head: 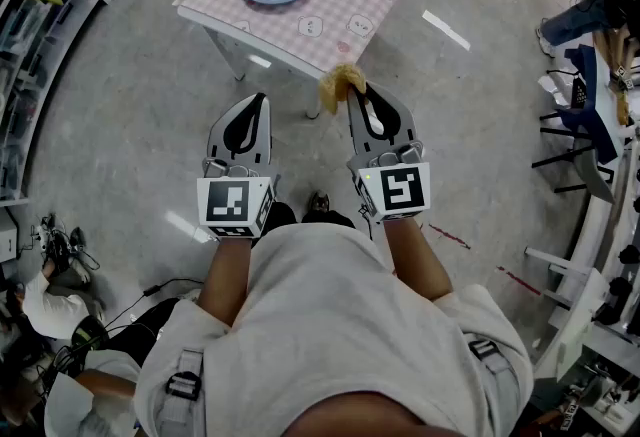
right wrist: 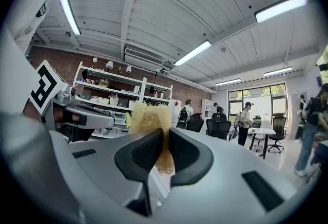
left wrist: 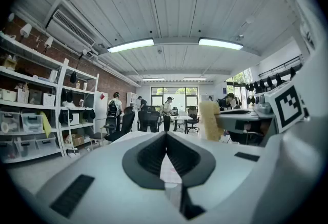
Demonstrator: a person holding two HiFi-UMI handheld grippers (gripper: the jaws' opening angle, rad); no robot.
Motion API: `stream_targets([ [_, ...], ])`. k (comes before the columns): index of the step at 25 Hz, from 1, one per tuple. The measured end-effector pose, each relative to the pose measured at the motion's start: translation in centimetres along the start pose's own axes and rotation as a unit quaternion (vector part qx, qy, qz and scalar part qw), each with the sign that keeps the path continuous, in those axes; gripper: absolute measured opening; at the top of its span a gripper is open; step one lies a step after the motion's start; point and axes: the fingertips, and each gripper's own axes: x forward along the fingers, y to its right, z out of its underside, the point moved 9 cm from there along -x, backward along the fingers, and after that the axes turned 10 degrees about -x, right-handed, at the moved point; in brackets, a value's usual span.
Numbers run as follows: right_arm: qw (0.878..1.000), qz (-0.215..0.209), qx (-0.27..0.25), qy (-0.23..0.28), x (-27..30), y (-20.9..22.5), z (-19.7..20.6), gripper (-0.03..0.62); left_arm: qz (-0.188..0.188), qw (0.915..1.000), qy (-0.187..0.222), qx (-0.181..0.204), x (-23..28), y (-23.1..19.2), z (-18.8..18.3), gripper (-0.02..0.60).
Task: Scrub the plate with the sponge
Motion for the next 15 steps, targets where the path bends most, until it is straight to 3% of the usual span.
stream_targets([
  [15, 0.998, -0.058, 0.034, 0.019, -1.9, 0.7, 1.2, 0.043, -0.062, 0.9976, -0.029, -0.007, -1.3, 3.0, 2.0, 0.024],
])
